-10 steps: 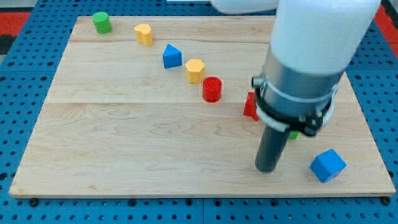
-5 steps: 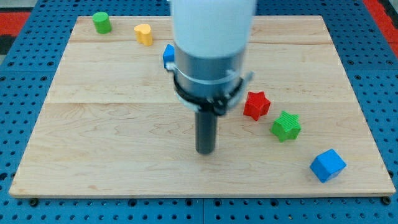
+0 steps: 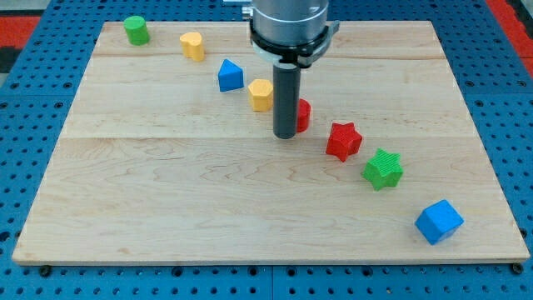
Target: Slightly adjust the red circle and yellow heart into the diagonal line
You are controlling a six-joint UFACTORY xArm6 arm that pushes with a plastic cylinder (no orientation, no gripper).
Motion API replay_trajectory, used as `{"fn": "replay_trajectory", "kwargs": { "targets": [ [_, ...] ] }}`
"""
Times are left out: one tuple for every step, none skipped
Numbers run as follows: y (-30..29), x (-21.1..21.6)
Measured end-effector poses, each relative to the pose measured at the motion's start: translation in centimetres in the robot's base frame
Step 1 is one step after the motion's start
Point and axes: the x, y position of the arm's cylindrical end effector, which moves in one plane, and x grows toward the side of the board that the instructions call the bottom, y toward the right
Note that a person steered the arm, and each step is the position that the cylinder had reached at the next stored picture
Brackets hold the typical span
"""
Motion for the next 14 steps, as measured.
{"fn": "replay_trajectory", "kwargs": {
  "targets": [
    [-4.7, 1.2],
    [-6.3, 3.6],
    [-6.3, 5.0],
    [-6.3, 5.4],
    [-5.9, 9.1],
    [-12.5, 9.0],
    [-16.7, 4.0],
    [-16.8, -4.0],
    [-16.8, -10.3],
    [-17.5, -11.7],
    [-19.1, -14.5],
    [-19.0, -18.7],
    [-19.0, -21.0],
    [-15.0, -21.1]
  ]
}}
